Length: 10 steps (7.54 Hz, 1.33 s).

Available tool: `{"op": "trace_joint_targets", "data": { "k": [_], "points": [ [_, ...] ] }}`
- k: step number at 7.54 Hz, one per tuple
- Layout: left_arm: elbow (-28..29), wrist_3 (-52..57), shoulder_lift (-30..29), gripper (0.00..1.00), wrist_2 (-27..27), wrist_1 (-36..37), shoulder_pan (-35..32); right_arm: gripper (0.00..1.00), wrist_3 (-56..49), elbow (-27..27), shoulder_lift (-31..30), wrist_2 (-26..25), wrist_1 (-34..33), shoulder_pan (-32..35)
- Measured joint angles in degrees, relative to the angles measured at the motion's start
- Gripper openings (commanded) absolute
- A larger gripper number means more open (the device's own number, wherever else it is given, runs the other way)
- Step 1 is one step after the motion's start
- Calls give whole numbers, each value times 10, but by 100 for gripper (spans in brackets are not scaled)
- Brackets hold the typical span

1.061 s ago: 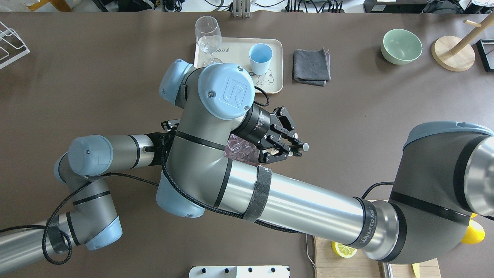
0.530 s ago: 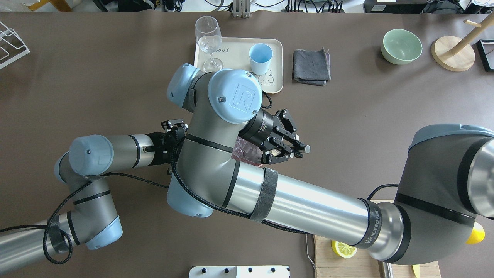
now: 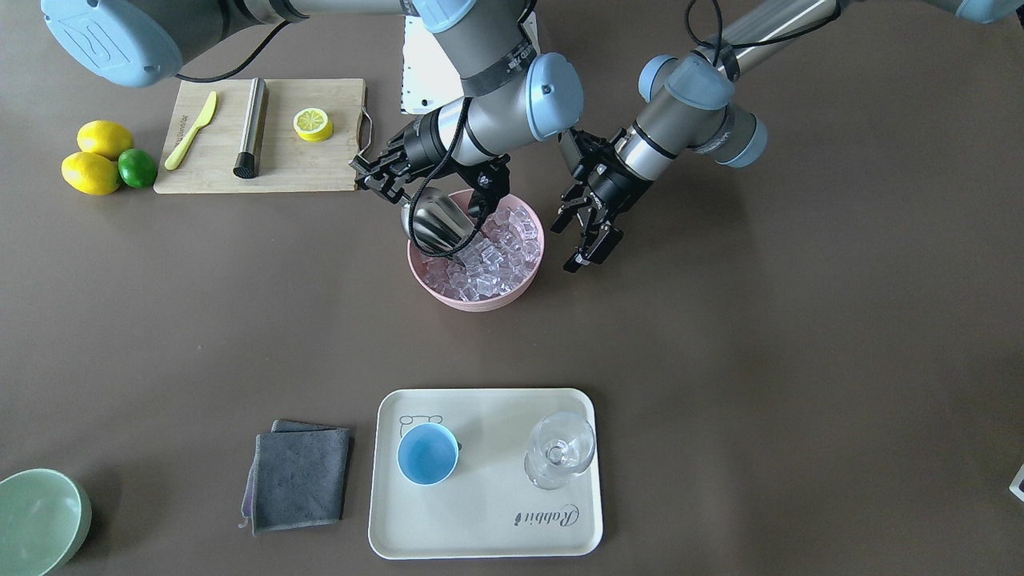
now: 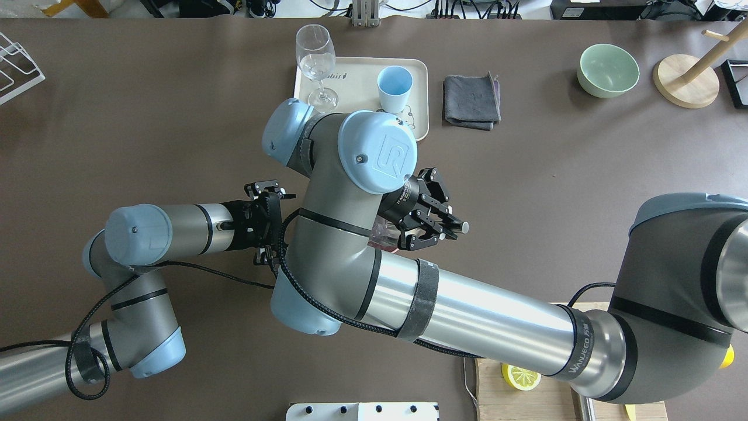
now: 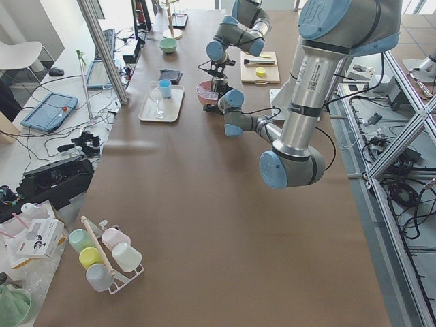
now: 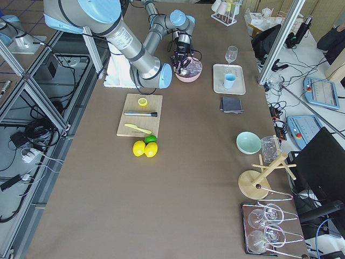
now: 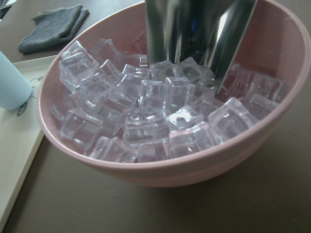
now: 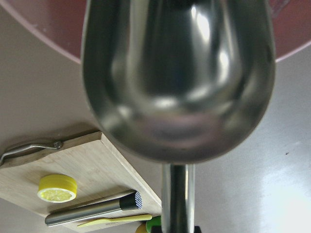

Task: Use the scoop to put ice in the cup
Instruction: 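Lower the scoop into the ice cubes with the right gripper, then drag the scoop through the ice toward the left gripper, filling it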

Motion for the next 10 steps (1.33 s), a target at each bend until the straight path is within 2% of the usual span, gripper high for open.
{"op": "trace_joint_targets", "data": {
  "k": [5, 10],
  "points": [
    [0, 1, 1, 98, 0, -1, 0, 0, 7, 59, -46, 0, 52, 1],
    [0, 1, 0, 98, 0, -1, -2, 0, 5, 94, -54, -5, 51, 1]
  ]
}}
